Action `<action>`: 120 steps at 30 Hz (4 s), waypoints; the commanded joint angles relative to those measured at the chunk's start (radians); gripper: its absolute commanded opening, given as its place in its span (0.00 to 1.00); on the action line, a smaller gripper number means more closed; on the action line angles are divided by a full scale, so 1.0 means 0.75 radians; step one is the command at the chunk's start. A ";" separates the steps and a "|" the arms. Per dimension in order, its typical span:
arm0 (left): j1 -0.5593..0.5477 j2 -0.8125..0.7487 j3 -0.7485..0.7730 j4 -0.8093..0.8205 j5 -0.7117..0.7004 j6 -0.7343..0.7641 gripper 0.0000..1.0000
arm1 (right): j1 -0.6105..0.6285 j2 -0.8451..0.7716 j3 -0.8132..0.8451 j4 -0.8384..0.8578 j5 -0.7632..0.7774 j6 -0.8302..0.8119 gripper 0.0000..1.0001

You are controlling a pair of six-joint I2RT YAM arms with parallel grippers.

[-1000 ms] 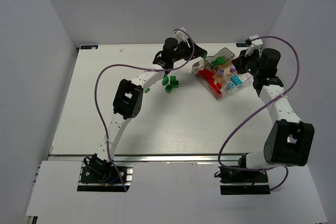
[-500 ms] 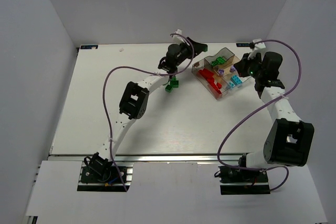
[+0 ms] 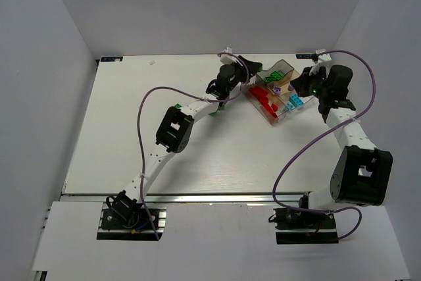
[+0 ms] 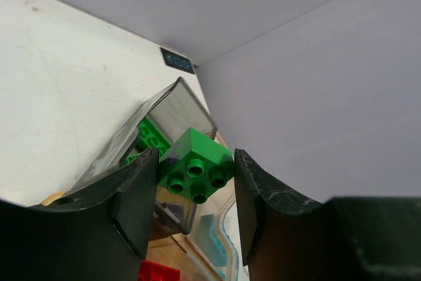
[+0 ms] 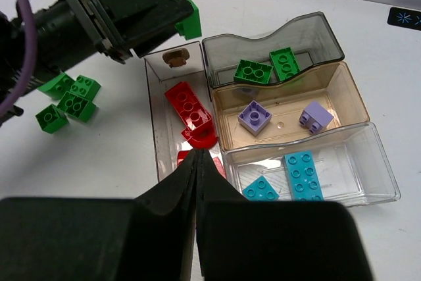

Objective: Sort the legos into containers by color

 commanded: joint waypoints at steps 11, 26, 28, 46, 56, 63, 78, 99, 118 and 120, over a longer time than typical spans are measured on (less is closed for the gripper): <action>-0.071 -0.003 0.056 -0.047 -0.182 0.025 0.04 | -0.007 -0.017 -0.041 0.061 -0.025 0.021 0.00; -0.044 -0.405 -0.093 -0.237 0.039 0.019 0.00 | -0.007 0.087 0.014 0.206 -0.587 -0.351 0.69; -0.044 -0.527 -0.216 -0.243 0.049 -0.028 0.00 | -0.007 0.106 0.026 0.287 -0.608 -0.339 0.69; -0.032 -1.017 -0.932 -0.186 0.389 -0.337 0.01 | 0.071 0.087 -0.004 0.816 -0.552 0.227 0.76; -0.032 -1.056 -0.973 -0.182 0.393 -0.313 0.01 | 0.187 0.046 0.067 0.497 -0.540 0.132 0.78; -0.044 -1.072 -1.014 -0.135 0.393 -0.321 0.01 | 0.200 0.024 0.039 0.439 -0.489 0.119 0.79; -0.056 -1.054 -1.000 -0.081 0.411 -0.374 0.02 | 0.290 0.095 0.108 0.376 -0.256 0.070 0.66; -0.030 -1.111 -1.098 -0.075 0.303 -0.419 0.84 | 0.290 0.150 0.180 0.303 -0.098 -0.012 0.10; 0.226 -1.661 -1.369 -1.085 -0.258 0.172 0.98 | 0.249 0.764 0.705 0.008 0.212 -0.335 0.14; 0.238 -1.751 -1.429 -1.130 -0.292 0.201 0.98 | 0.243 0.813 0.750 -0.006 0.233 -0.357 0.16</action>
